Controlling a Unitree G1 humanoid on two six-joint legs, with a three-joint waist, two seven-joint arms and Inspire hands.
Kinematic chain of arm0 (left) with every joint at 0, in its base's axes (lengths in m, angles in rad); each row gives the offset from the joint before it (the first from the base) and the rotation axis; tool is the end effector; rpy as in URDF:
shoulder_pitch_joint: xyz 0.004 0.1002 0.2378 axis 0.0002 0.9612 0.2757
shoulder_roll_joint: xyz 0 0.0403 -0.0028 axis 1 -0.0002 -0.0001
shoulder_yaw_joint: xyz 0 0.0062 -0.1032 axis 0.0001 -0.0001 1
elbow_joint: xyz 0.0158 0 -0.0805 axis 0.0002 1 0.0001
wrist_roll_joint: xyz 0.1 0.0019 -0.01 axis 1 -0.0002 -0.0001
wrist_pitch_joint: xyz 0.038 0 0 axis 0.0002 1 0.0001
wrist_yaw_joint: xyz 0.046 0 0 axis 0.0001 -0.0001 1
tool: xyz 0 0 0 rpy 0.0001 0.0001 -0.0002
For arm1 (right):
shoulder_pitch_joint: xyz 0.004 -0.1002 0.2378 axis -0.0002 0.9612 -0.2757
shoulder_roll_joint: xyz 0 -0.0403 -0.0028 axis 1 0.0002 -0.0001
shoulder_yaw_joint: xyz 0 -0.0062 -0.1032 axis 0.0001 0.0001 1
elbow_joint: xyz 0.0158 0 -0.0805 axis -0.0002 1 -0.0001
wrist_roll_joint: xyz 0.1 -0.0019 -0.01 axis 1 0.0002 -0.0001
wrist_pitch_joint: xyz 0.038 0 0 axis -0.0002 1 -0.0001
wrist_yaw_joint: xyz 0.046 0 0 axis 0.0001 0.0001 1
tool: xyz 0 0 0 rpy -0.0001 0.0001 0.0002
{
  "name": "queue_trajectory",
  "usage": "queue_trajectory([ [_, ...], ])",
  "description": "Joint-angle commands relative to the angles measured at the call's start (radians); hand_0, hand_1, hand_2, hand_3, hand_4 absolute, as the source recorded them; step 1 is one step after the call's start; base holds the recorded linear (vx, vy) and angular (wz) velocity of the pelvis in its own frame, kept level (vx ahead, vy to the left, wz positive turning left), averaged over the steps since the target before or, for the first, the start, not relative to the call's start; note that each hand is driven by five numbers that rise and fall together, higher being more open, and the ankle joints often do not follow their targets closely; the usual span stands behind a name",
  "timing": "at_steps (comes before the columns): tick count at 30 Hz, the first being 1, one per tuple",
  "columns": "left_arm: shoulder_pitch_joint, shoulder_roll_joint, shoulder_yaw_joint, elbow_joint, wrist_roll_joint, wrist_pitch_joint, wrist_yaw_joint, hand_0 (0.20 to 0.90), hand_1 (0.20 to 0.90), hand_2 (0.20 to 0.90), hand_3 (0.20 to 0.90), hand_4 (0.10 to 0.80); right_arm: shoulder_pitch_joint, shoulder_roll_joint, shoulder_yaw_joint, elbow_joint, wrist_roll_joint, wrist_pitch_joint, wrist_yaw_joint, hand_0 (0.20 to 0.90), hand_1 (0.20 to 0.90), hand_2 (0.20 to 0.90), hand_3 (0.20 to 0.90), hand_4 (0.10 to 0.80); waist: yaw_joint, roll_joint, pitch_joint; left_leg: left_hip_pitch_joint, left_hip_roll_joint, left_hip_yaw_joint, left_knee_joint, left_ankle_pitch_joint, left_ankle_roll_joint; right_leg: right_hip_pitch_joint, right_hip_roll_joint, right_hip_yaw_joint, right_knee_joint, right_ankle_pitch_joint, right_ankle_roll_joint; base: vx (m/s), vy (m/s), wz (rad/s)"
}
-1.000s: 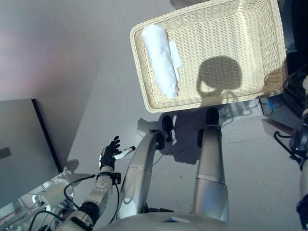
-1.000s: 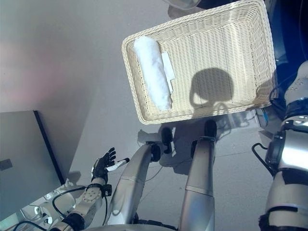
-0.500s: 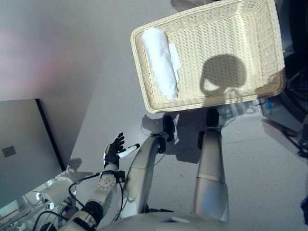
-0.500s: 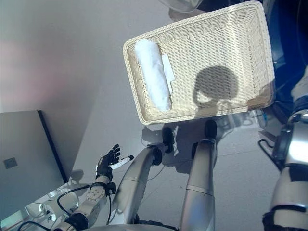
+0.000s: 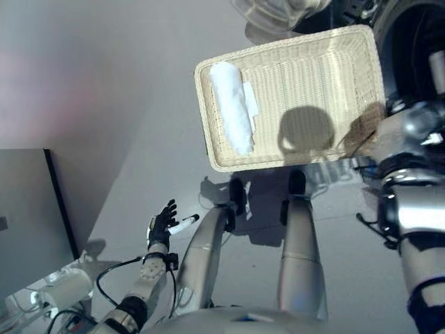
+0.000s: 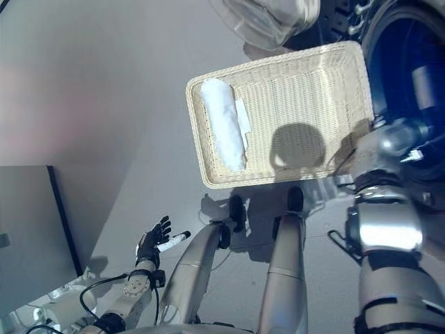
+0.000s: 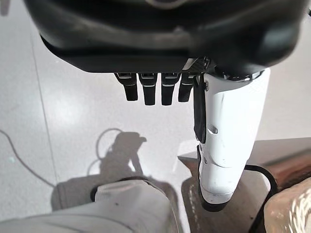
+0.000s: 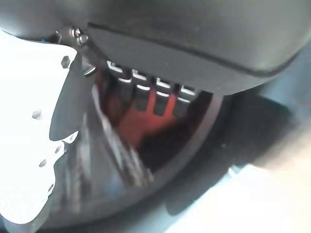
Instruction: Pick up the clothes and place them into the washing machine
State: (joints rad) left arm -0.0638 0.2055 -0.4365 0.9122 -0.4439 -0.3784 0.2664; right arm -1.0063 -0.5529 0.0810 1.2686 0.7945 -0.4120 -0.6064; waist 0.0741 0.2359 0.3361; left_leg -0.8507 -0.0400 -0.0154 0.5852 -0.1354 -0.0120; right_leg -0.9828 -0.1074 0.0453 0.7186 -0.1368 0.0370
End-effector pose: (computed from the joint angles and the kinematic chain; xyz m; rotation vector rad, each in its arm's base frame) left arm 0.1473 0.1643 -0.0817 0.0432 0.5384 0.1517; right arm 0.3399 -0.2778 0.1576 0.3330 -0.2007 -0.9834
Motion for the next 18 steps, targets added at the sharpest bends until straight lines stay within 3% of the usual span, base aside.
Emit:
queue_trajectory([
  [1, 0.032, 0.057, 0.068, 0.090, -0.016, -0.020, 0.009, 0.900, 0.900, 0.900, 0.900, 0.800, 0.003, 0.003, 0.053, -0.067, -0.058, -0.038, 0.043, 0.900, 0.900, 0.900, 0.900, 0.800, 0.042, -0.054, -0.013, 0.004, -0.005, 0.014, -0.048, 0.018, 0.011, 0.140, 0.017, -0.099, -0.147, 0.017, -0.045, 0.002, -0.067, 0.21],
  [12, 0.012, 0.089, 0.110, 0.103, 0.024, -0.013, 0.019, 0.900, 0.900, 0.900, 0.900, 0.800, 0.082, 0.140, 0.085, -0.051, -0.103, -0.003, 0.076, 0.900, 0.900, 0.900, 0.900, 0.800, 0.096, -0.147, 0.021, 0.094, -0.026, -0.077, -0.184, 0.102, -0.005, 0.295, -0.011, -0.215, -0.295, 0.057, -0.026, 0.026, -0.054, 0.28],
  [18, 0.007, 0.120, 0.136, 0.066, 0.065, -0.015, 0.032, 0.900, 0.900, 0.900, 0.900, 0.800, 0.118, 0.173, 0.103, 0.020, -0.154, 0.023, 0.074, 0.900, 0.900, 0.900, 0.900, 0.800, 0.133, -0.172, 0.045, 0.097, -0.048, -0.122, -0.199, 0.126, -0.007, 0.327, -0.032, -0.267, -0.301, 0.054, -0.023, 0.020, -0.021, 0.29],
])
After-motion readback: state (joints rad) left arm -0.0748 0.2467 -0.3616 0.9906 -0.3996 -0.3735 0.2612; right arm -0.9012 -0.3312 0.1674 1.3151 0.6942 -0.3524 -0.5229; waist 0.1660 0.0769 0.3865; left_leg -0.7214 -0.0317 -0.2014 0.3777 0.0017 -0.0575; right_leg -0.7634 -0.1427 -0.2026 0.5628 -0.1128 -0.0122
